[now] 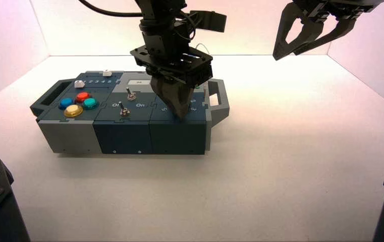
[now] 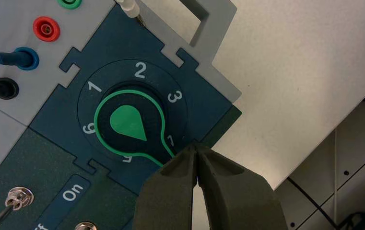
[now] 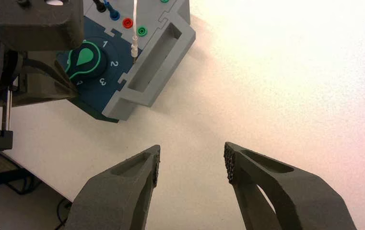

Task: Turn the knob to position 6.

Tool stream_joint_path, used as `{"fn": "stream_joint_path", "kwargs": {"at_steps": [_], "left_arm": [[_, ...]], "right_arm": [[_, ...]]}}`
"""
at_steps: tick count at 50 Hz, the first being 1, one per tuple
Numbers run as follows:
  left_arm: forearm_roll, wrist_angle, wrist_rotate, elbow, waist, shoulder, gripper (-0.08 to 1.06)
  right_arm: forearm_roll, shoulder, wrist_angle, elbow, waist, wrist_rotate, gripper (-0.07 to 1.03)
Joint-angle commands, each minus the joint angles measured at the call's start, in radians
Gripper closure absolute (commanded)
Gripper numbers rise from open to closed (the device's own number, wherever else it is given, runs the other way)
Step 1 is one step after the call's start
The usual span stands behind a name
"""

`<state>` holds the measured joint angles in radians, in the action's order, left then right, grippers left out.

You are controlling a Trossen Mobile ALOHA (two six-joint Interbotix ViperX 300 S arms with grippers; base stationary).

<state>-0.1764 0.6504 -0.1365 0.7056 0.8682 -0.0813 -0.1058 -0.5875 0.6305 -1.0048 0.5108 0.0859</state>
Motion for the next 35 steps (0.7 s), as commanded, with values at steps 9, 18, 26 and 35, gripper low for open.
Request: {"fn": "stream_joint_path", "kwargs": {"at_steps": [9,18,26,35], "left_arm": [[0.008,-0.002,-0.003,-0.008,0.005,0.015,1.0],[0.012,-0.003,-0.003,0.002,-0.005,0.015,1.0],[0.017,-0.003,-0.003,0.017,-0.029,0.021,1.0],[0.023,-0.005,-0.003,0.025,-0.051,0.035,1.0]], "right_arm": [[-0.003,-0.009,-0.003,0.017,0.002,0.002,0.27],[-0.003,-0.014,-0.003,0.017,0.002,0.002,0.27],[-0.003,-0.015,-0.003,0.017,0.002,0.002,0.27],[-0.003,-0.015,-0.003,0.017,0.002,0.002,0.27]]}}
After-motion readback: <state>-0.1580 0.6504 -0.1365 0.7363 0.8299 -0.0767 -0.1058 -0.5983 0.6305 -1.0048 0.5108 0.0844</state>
